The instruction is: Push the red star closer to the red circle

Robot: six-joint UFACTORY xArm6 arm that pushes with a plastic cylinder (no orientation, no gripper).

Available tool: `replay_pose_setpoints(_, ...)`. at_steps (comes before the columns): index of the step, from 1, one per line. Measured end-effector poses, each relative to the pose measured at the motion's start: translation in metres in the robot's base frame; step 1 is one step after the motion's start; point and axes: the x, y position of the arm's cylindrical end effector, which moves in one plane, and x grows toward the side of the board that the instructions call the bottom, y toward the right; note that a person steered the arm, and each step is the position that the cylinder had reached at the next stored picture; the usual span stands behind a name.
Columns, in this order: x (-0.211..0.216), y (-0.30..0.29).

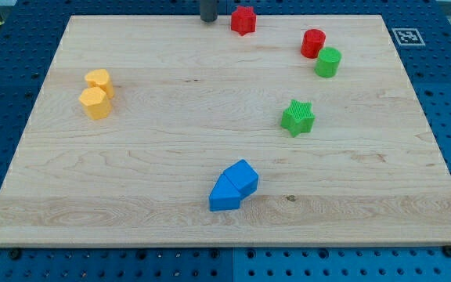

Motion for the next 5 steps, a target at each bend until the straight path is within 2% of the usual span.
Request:
replay_pose_setpoints(3,0.03,0.042)
replay_pose_setpoints(5,0.027,0.073)
